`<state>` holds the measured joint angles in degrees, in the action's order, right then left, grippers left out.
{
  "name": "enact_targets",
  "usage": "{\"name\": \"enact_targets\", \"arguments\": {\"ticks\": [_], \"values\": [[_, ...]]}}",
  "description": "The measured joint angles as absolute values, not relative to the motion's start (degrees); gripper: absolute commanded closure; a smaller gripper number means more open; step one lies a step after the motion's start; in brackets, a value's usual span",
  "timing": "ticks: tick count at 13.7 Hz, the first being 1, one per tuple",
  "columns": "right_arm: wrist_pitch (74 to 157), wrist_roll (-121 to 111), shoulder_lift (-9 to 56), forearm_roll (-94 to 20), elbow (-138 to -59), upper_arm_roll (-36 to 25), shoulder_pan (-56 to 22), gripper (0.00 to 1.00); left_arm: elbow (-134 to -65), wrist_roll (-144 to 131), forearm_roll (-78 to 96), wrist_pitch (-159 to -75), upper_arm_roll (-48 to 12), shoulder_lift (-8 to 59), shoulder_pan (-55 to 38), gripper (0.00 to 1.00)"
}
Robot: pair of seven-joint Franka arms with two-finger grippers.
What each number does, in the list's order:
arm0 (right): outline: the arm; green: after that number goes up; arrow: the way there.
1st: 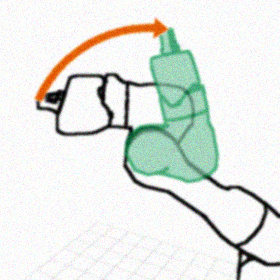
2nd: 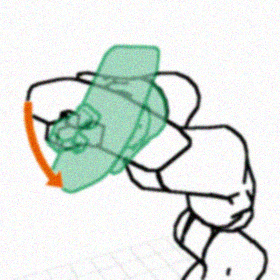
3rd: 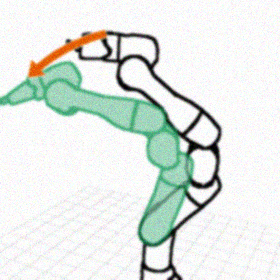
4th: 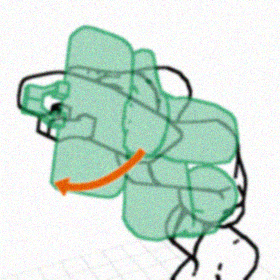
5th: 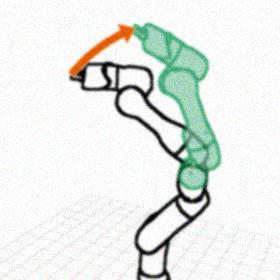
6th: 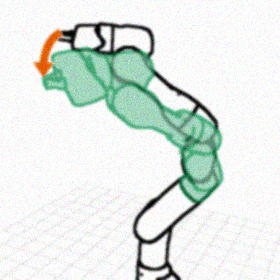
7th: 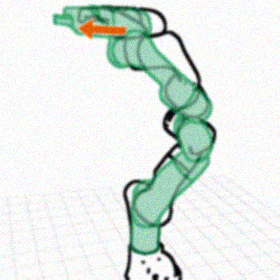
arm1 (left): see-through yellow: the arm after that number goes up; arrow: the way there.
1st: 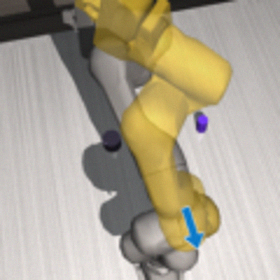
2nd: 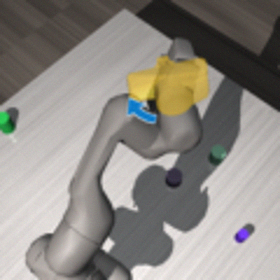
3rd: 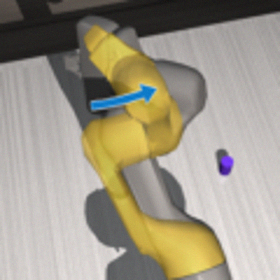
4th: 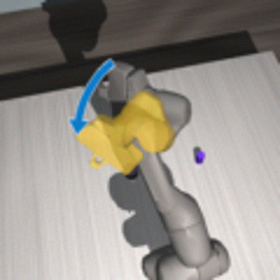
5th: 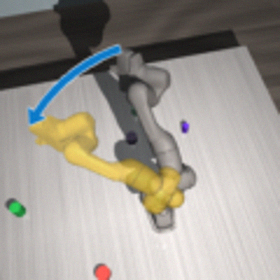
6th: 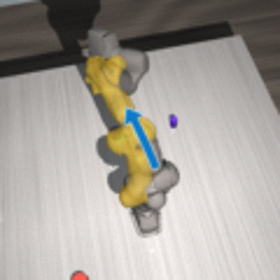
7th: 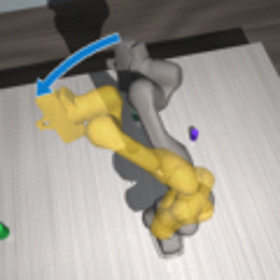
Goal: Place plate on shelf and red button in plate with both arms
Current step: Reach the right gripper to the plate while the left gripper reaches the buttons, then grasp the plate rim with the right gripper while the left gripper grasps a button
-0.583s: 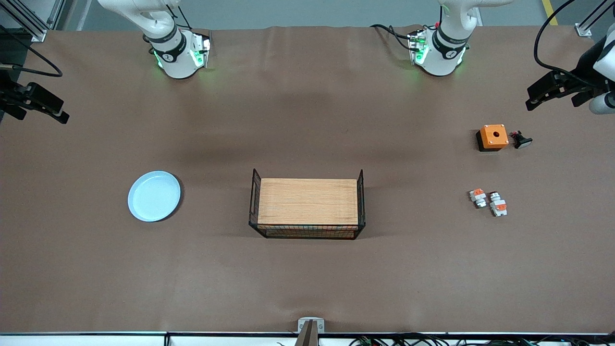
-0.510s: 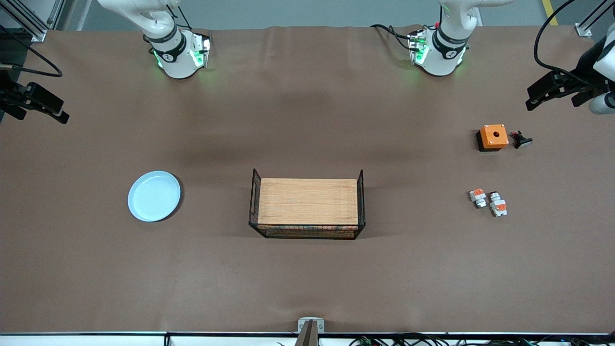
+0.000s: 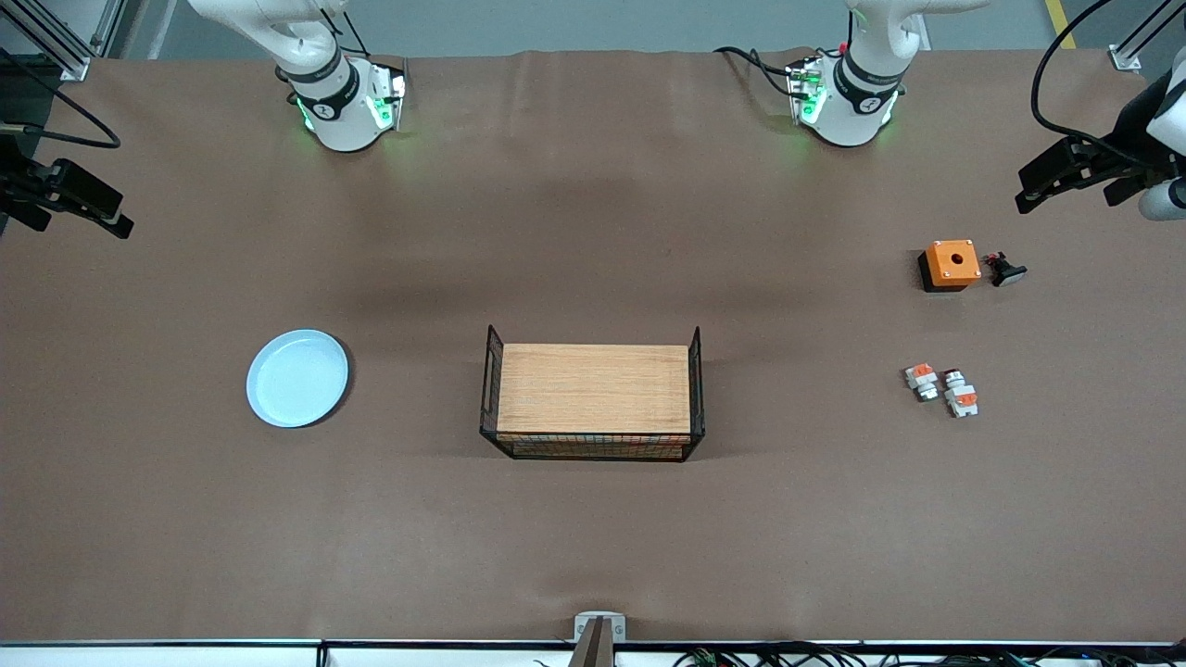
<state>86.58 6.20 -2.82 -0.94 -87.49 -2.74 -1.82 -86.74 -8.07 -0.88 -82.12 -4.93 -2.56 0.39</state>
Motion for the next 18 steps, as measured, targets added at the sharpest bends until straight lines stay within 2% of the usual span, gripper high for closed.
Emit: {"name": "enact_targets", "arguments": {"ticks": [3, 5, 9, 13, 16, 18], "values": [[85.54, 6.2, -2.62, -0.94, -87.78, -2.46, -1.84, 0.0, -86.91, -8.07, -1.28, -82.7, -4.31, -1.19, 1.75, 0.01], [85.25, 6.21, -2.12, -0.93, -87.94, -2.38, -1.84, 0.0, -88.44, -7.92, -1.68, -86.03, -4.0, 0.6, 3.64, 0.01], [83.72, 6.2, -0.08, -0.92, -88.43, -2.6, -1.83, 0.0, -94.67, -7.87, -2.72, -98.04, -3.85, 5.72, 6.15, 0.01], [81.56, 6.19, 7.73, -0.09, -89.73, -2.96, -1.05, 0.0, -98.8, -7.87, -2.83, -110.88, -3.82, 13.48, 8.28, 0.01], [87.51, 5.79, 15.56, 1.26, -90.64, -3.07, -0.14, 0.0, -99.79, -7.87, -2.84, -118.58, -3.81, 19.71, 9.01, 0.01], [96.67, 3.81, 17.73, 1.33, -94.94, -3.14, 1.11, 0.0, -99.94, -7.88, -2.85, -121.85, -3.8, 23.35, 9.14, 0.01]]}}
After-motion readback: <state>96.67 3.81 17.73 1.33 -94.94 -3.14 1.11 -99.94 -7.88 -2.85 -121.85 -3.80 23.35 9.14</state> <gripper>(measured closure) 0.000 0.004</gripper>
